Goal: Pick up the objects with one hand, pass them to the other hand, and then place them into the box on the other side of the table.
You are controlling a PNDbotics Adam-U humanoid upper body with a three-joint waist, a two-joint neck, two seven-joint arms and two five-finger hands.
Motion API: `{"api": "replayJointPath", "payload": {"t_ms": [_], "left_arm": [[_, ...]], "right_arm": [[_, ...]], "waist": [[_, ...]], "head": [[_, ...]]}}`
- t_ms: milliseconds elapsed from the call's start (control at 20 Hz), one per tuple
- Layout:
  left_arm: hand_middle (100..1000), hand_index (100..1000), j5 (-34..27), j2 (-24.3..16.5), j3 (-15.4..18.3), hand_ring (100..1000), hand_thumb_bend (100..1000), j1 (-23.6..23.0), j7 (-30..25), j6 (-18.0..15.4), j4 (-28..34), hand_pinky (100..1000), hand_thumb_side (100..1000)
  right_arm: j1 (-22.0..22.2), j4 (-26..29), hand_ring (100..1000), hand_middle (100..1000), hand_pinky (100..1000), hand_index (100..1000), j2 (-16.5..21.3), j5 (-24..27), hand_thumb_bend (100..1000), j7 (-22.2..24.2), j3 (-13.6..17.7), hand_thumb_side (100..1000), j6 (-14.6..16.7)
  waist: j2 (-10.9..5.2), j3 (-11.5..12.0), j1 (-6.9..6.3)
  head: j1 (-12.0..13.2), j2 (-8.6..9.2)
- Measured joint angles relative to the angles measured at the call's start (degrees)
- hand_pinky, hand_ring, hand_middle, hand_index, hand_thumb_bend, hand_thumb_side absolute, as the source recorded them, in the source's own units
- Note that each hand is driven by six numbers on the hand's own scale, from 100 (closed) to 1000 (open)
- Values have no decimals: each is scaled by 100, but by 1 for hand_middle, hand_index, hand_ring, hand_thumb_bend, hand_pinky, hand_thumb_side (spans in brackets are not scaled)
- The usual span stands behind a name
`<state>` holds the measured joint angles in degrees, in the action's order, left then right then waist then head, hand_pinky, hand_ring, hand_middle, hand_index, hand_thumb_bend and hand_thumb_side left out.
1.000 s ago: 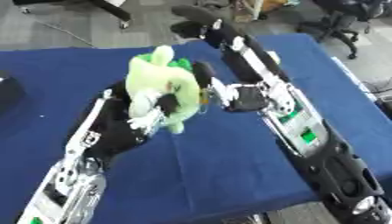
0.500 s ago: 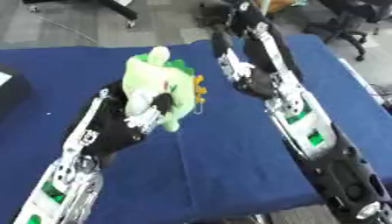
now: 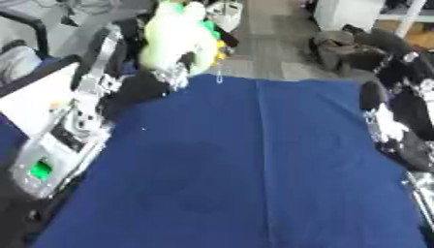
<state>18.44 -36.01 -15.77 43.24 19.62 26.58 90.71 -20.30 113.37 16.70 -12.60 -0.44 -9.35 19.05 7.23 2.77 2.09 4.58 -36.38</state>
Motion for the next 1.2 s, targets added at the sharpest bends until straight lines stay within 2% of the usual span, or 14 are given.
{"api": "replayJointPath", "payload": {"t_ms": [150, 300, 350, 400, 450, 500, 550, 600, 650, 700, 750, 900, 1050, 1200], "left_arm": [[178, 320, 1057, -232, 235, 314, 296, 233, 58, 344, -1243, 567, 100], [187, 329, 1917, -283, 396, 324, 343, 399, -34, 525, -2513, 564, 100], [200, 316, 2163, -283, 443, 313, 423, 420, -78, 562, -2897, 565, 100], [206, 321, 2409, -282, 481, 319, 455, 424, -131, 586, -3251, 567, 100], [224, 341, 2664, -278, 515, 335, 522, 424, -208, 592, -3593, 575, 137], [254, 374, 2895, -271, 550, 359, 595, 422, -295, 588, -3880, 589, 202], [320, 453, 3108, -252, 591, 407, 723, 411, -392, 581, -4125, 616, 318], [416, 561, 3293, -223, 632, 473, 914, 399, -504, 572, -4331, 648, 457], [543, 697, 3444, -196, 674, 581, 1000, 382, -621, 563, -4490, 707, 600], [645, 785, 3550, -172, 717, 668, 1000, 367, -731, 555, -4607, 755, 660], [736, 849, 3604, -155, 761, 745, 1000, 361, -829, 540, -4669, 801, 734], [822, 916, 3435, -126, 866, 819, 1000, 361, -949, 432, -4539, 877, 737], [856, 947, 2765, -132, 943, 835, 1000, 348, -661, 335, -3869, 902, 726], [841, 934, 1683, -204, 959, 813, 1000, 250, -94, 230, -2781, 893, 690]], "right_arm": [[14, 1, 770, 843, 812, 930, -38, 0, 100, 119, -27, 608, 13], [18, 1, 769, 843, 812, 931, -47, 0, 100, 211, -31, 607, 25], [19, 2, 768, 843, 813, 932, -54, 2, 100, 234, -33, 604, 29], [20, 2, 768, 843, 813, 932, -63, 7, 100, 257, -40, 603, 30], [22, 2, 768, 843, 814, 933, -76, 19, 100, 279, -50, 601, 33], [23, 2, 768, 844, 814, 933, -82, 26, 100, 301, -61, 600, 35], [27, 2, 768, 844, 814, 934, -84, 28, 100, 323, -63, 599, 37], [36, 2, 767, 843, 814, 934, -85, 30, 100, 340, -63, 599, 41], [45, 2, 768, 843, 815, 935, -85, 30, 100, 361, -63, 597, 43], [53, 2, 767, 843, 815, 935, -85, 30, 100, 379, -63, 597, 41], [63, 2, 767, 843, 816, 935, -85, 30, 100, 401, -64, 596, 45], [66, 2, 768, 843, 818, 936, -85, 29, 100, 465, -64, 594, 51], [75, 2, 769, 843, 819, 936, -85, 25, 100, 514, -64, 592, 53], [117, 2, 770, 843, 820, 936, -84, -3, 100, 552, -60, 586, 58]], "waist": [[-1, -67, 5], [-3, -101, 10], [-3, -110, 11], [-3, -118, 12], [-3, -124, 12], [-3, -126, 14], [-3, -127, 14], [-3, -128, 14], [-3, -129, 14], [-3, -129, 14], [-3, -129, 15], [-4, -125, 15], [-7, -102, 15], [-10, -85, 14]], "head": [[30, 25], [8, 26], [-17, 27], [-45, 27], [-76, 28], [-111, 28], [-140, 29], [-172, 30], [-201, 30], [-228, 33], [-251, 38], [-301, 77], [-345, 77], [-423, 75]]}}
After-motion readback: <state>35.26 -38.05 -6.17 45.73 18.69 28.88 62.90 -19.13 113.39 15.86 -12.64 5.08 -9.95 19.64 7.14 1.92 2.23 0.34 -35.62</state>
